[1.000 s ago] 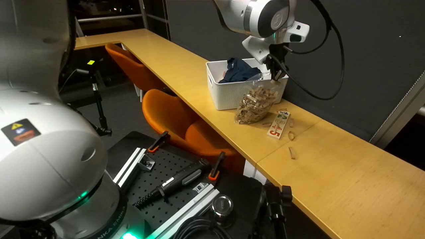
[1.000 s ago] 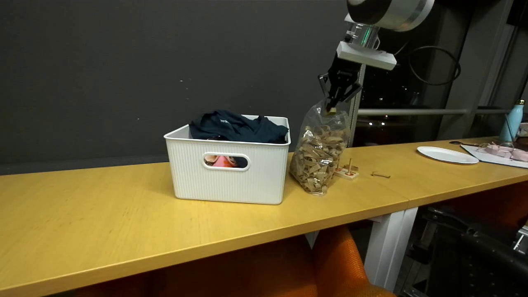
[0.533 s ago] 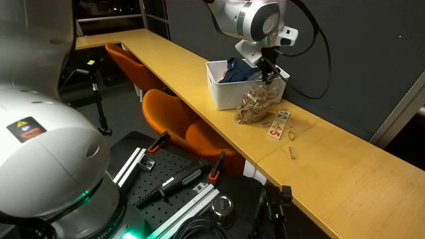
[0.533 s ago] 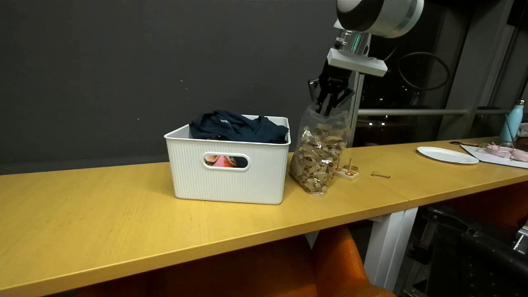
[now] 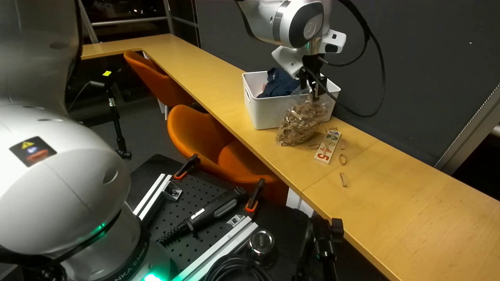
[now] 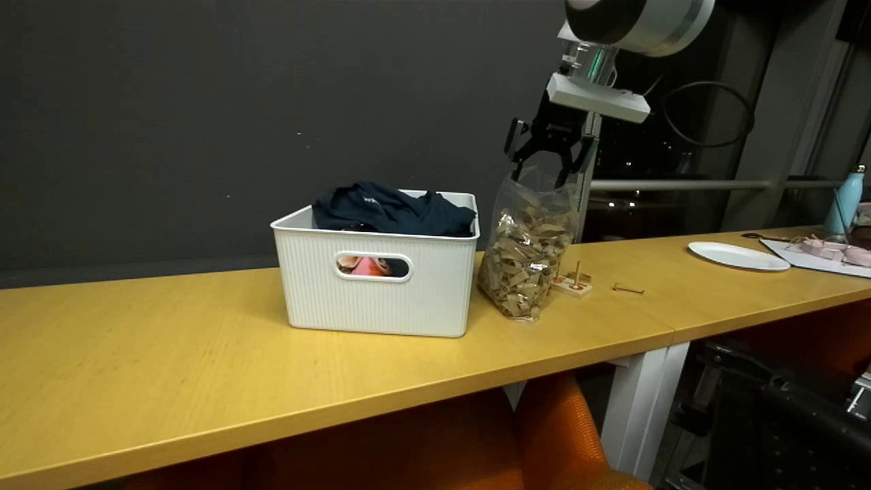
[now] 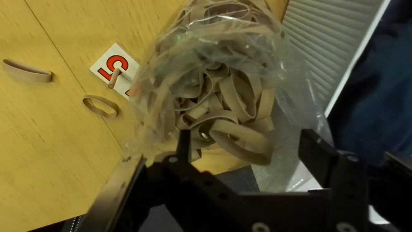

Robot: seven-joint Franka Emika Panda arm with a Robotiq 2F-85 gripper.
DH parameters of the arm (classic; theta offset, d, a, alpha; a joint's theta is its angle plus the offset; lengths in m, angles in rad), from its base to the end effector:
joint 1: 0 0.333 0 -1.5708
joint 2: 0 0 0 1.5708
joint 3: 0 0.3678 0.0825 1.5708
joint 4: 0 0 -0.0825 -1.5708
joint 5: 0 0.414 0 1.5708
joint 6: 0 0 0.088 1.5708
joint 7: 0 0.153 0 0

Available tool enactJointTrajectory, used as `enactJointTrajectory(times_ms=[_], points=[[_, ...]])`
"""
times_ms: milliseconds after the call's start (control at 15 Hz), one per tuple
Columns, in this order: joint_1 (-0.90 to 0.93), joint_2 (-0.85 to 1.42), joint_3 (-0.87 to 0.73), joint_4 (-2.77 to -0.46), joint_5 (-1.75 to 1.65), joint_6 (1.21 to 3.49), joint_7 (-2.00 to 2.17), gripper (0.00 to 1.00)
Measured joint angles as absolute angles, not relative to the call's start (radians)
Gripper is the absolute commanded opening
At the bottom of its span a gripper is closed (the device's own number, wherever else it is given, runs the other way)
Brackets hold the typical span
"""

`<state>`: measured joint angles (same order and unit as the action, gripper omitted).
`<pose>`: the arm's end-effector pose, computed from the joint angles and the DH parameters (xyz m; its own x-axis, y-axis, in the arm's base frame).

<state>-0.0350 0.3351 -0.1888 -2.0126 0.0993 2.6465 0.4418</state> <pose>0.6653 -0.1465 0.3053 0.7078 -0.6535 0.2684 -0.6433 -0.7532 -0.1375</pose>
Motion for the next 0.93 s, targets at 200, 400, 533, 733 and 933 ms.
enactJointTrajectory(times_ms=[200, 400, 533, 733, 933], points=[[-0.025, 0.229, -0.197, -2.149, 0.064, 2.732, 0.451, 1.00], [-0.028, 0.124, -0.221, -2.279, 0.018, 2.811, 0.478, 1.00], [-0.050, 0.070, -0.245, -2.343, 0.007, 2.841, 0.481, 1.00], [-0.116, 0.027, -0.276, -2.388, 0.007, 2.846, 0.458, 1.00], [-0.187, 0.046, -0.304, -2.385, 0.001, 2.816, 0.434, 1.00]])
